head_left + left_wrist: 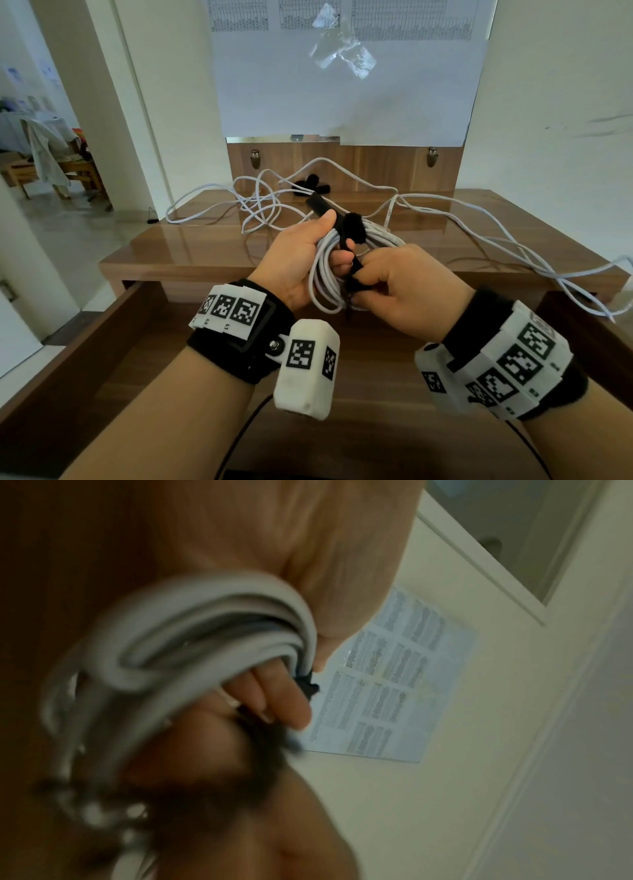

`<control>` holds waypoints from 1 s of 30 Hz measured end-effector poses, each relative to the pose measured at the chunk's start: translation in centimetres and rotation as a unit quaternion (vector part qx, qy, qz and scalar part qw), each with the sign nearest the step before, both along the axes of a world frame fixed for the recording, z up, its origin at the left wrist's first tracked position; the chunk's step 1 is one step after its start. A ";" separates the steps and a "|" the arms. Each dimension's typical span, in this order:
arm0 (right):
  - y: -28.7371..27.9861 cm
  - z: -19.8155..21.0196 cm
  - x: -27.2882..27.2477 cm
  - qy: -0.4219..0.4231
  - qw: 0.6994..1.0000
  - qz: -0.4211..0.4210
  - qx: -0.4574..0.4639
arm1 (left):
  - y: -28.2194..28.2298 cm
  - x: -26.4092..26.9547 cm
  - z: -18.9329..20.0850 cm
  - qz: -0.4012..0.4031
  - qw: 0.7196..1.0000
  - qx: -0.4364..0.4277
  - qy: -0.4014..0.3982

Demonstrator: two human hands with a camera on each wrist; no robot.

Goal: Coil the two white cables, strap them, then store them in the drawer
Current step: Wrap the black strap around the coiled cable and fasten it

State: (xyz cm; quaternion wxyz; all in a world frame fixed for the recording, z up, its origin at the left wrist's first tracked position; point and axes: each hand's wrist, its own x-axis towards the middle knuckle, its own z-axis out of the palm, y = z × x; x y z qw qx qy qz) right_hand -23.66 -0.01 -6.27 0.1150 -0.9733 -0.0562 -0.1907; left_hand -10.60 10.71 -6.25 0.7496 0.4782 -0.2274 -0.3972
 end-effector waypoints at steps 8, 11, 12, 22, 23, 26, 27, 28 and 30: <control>-2.5 1.0 -0.8 -0.288 0.892 -0.139 0.319 | 0.4 -1.3 0.0 -0.059 0.960 -0.030 -0.272; -3.6 0.3 -0.1 -0.083 0.879 -0.133 0.451 | 0.6 -2.0 -0.1 -0.117 0.944 -0.071 -0.299; -3.6 0.2 -0.2 -0.022 0.848 -0.086 0.522 | 0.6 -2.2 -0.1 -0.133 0.941 -0.084 -0.299; -3.3 0.0 -1.8 0.181 0.679 0.115 0.702 | 0.7 -3.7 0.3 -0.100 0.897 -0.110 -0.416; -3.4 -0.1 -1.8 0.179 0.666 0.114 0.715 | 0.7 -3.7 0.3 -0.095 0.895 -0.102 -0.424; -3.4 0.1 -2.0 0.196 0.684 0.116 0.693 | 0.8 -3.9 0.5 -0.098 0.884 -0.108 -0.445; -3.2 0.3 -2.0 0.203 0.697 0.109 0.679 | 0.8 -3.9 0.5 -0.108 0.886 -0.113 -0.437; -3.2 0.4 -2.1 0.209 0.708 0.103 0.667 | 0.8 -4.0 0.5 -0.123 0.891 -0.116 -0.421; -3.1 0.5 -2.1 0.215 0.718 0.096 0.655 | 0.8 -4.0 0.5 -0.143 0.897 -0.116 -0.402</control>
